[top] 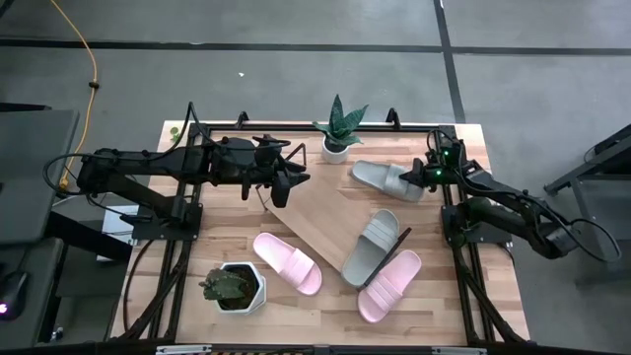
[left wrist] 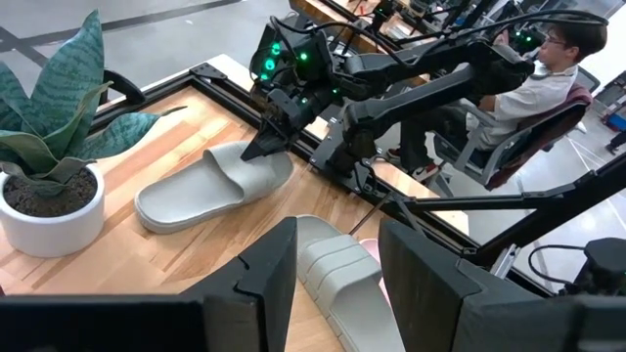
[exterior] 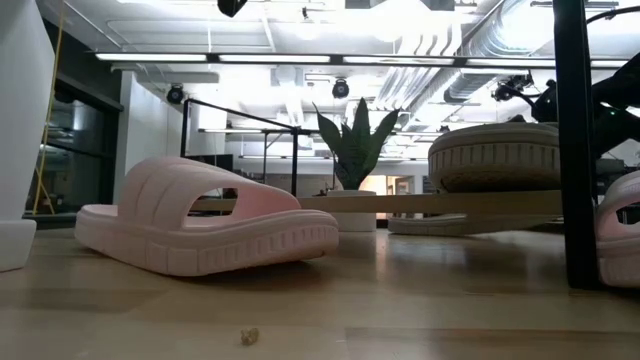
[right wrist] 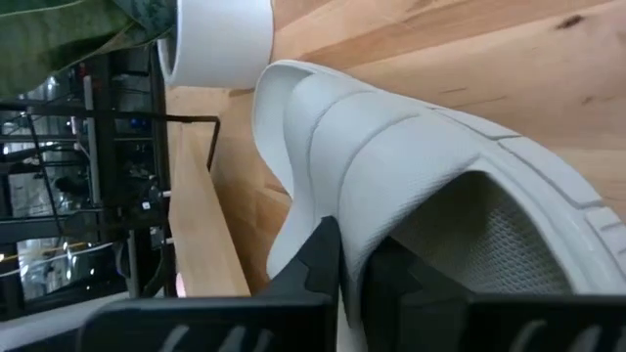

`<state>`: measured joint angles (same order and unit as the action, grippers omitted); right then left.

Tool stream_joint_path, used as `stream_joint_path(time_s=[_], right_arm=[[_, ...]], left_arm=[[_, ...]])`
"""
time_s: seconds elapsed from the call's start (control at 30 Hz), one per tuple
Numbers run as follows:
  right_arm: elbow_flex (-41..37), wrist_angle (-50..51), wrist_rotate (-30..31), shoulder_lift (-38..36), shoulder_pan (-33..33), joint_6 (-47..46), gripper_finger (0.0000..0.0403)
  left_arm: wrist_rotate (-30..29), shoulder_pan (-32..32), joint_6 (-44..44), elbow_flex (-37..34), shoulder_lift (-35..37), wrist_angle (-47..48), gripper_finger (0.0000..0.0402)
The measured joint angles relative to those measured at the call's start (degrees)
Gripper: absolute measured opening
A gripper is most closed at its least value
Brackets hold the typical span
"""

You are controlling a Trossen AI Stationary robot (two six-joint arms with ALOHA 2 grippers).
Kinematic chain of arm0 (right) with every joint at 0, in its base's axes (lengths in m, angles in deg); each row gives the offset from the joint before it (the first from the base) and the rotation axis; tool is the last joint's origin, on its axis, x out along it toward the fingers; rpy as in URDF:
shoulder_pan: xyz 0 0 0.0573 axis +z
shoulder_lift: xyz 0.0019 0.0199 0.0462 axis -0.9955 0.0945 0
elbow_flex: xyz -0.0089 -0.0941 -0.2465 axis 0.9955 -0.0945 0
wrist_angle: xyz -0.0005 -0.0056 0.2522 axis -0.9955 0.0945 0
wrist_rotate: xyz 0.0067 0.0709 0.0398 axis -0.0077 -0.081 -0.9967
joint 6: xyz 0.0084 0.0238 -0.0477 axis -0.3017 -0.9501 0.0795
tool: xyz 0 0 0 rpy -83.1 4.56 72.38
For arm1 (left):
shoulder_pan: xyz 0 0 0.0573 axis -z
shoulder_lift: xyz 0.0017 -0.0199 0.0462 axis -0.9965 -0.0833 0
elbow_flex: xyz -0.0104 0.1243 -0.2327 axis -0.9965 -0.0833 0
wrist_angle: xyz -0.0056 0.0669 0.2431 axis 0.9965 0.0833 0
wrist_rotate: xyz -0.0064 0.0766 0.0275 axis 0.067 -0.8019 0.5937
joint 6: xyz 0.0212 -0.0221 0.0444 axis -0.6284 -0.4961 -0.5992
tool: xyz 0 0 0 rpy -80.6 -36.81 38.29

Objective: Pick and place slides into the shelf
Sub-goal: Put the gray slide on the shelf

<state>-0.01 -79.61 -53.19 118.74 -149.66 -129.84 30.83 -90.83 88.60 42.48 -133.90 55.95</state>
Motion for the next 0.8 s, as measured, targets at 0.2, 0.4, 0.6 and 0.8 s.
stream_joint_path(time_s=[0.2,0.4,0.6,0.8], right_arm=[[0.00,-0.34,-0.69,-0.51,-0.02,-0.78,0.0006],[0.00,-1.41,-2.73,-4.43,-0.02,-3.09,0.0002],[0.00,-1.37,-3.08,-10.02,-0.02,-6.06,0.0001],[1.61,1.49,-6.04,-14.60,-0.02,-7.51,0.0001]], left_arm=[[0.00,0.00,0.00,0.00,0.00,0.00,0.0136],[0.00,0.00,-0.03,0.00,0.00,0.02,0.0136],[0.02,0.00,-0.04,0.00,0.00,0.06,0.0136],[0.02,0.00,-0.02,0.00,0.00,0.45,0.0136]])
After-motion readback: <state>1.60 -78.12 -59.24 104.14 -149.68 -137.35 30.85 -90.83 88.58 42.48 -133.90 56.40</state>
